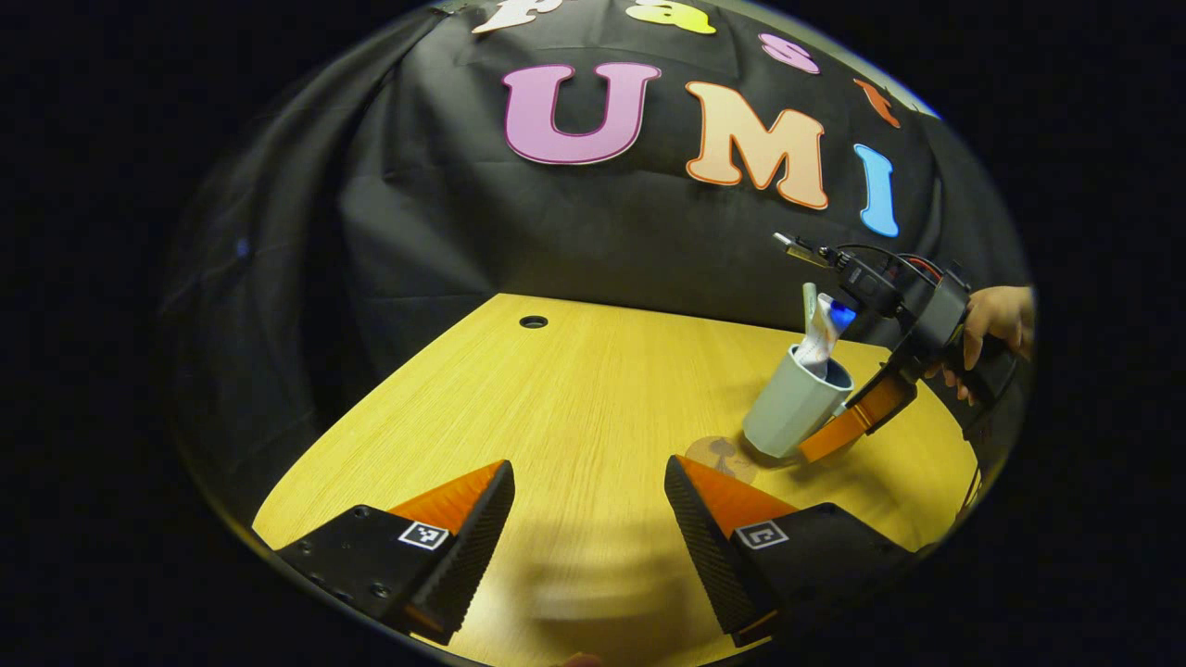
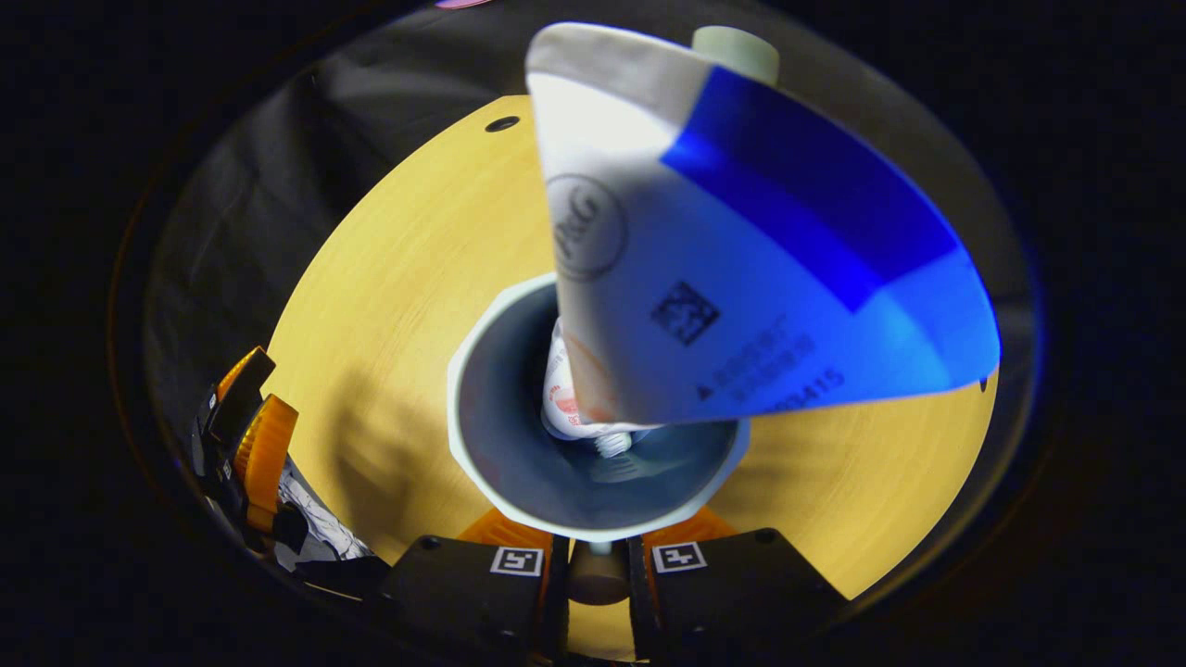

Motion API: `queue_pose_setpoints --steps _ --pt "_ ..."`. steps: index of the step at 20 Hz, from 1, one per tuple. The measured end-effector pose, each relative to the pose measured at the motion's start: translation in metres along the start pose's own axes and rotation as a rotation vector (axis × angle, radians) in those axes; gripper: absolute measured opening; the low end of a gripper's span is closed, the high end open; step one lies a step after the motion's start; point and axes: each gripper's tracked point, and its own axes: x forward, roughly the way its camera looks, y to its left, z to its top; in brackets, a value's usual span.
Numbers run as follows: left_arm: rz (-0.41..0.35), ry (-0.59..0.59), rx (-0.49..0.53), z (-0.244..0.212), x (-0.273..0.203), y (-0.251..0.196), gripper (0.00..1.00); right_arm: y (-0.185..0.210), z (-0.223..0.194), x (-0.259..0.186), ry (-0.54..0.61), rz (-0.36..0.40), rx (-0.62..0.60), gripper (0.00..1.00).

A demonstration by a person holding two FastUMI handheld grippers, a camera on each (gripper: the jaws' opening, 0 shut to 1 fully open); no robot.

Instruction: Put the toothbrush and toothpaste on the desktop into the cup, then pick up the cup and place it on the coaster on the desktop.

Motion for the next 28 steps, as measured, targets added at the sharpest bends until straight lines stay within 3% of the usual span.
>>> queue_pose_setpoints --steps 1,2,10,15,18,19,20,21,24,28 --pt "0.006 0.001 -0.003 -0.001 0.000 0.005 0.95 0.008 -0.001 -0.002 0.002 0.001 -0.015 0.24" --pt "0.012 0.001 -0.007 -0.001 0.000 0.008 0.95 0.012 -0.001 -0.004 0.006 0.001 -0.027 0.28" --pt "0.040 0.008 -0.044 -0.009 -0.002 0.027 0.95 0.033 -0.016 0.011 0.089 -0.059 -0.129 0.29" --pt "0.044 0.011 -0.045 -0.008 -0.004 0.026 0.96 0.032 -0.012 -0.004 0.042 -0.054 -0.135 0.34" --pt "0.038 0.002 -0.032 -0.002 -0.005 0.018 0.95 0.032 -0.001 -0.033 -0.048 -0.041 -0.122 0.74" --pt "0.036 -0.002 -0.033 0.002 -0.005 0.013 0.95 0.029 -0.002 -0.040 -0.084 -0.042 -0.116 0.77" --pt "0.036 -0.008 -0.031 0.006 -0.005 0.007 0.95 0.026 -0.004 -0.052 -0.119 -0.032 -0.107 0.96" --pt "0.034 -0.015 -0.026 0.010 -0.006 -0.001 0.95 0.023 -0.005 -0.060 -0.153 -0.022 -0.092 1.00" --pt "0.007 -0.041 -0.015 0.028 -0.009 -0.034 0.95 0.008 -0.018 -0.090 -0.271 0.003 -0.052 0.96" --pt "-0.028 -0.090 -0.005 0.052 -0.016 -0.088 0.95 -0.037 -0.048 -0.130 -0.413 -0.024 -0.004 0.99"
